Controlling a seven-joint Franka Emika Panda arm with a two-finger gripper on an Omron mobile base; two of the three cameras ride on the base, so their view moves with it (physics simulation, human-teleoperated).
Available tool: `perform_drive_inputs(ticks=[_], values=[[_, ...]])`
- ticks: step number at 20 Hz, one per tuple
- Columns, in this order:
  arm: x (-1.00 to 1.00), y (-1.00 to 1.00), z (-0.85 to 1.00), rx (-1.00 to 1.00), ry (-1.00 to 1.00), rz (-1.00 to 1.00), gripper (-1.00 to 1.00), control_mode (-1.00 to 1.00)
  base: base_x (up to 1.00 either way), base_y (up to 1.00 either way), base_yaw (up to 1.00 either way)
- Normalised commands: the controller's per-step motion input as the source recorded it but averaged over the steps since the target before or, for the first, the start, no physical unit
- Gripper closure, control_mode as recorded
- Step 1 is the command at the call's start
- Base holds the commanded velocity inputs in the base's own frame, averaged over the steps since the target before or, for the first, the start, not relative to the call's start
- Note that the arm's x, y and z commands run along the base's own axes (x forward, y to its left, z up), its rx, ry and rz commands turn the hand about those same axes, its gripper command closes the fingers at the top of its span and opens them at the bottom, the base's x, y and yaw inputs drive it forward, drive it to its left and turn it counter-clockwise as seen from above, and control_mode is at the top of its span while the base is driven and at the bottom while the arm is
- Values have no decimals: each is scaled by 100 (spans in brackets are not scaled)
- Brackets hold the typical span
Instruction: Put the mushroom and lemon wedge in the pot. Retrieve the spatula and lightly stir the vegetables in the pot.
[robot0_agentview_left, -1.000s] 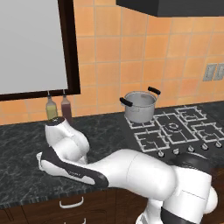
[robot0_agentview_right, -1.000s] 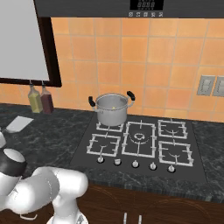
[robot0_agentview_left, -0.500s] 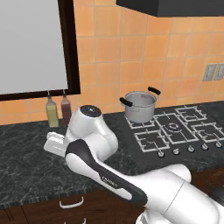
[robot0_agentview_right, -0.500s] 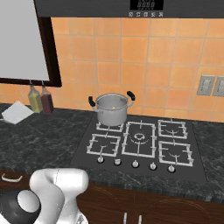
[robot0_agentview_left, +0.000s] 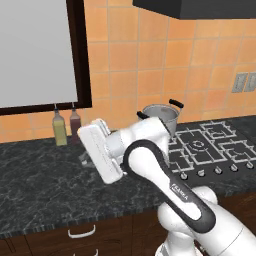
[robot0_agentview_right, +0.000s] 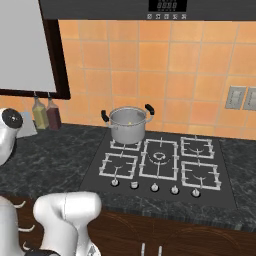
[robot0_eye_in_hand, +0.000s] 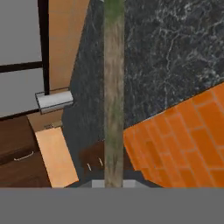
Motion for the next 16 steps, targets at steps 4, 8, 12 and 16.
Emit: perform_drive_inputs(ticks=[4, 8, 12, 16], values=[[0, -42, 75, 75, 48, -20, 100, -100, 0, 0, 0], [0, -39, 75, 44, 64, -34, 100, -100, 0, 0, 0], [0, -38, 81, 17, 62, -37, 100, -100, 0, 0, 0], [4, -28, 74, 11, 64, -38, 100, -100, 0, 0, 0]])
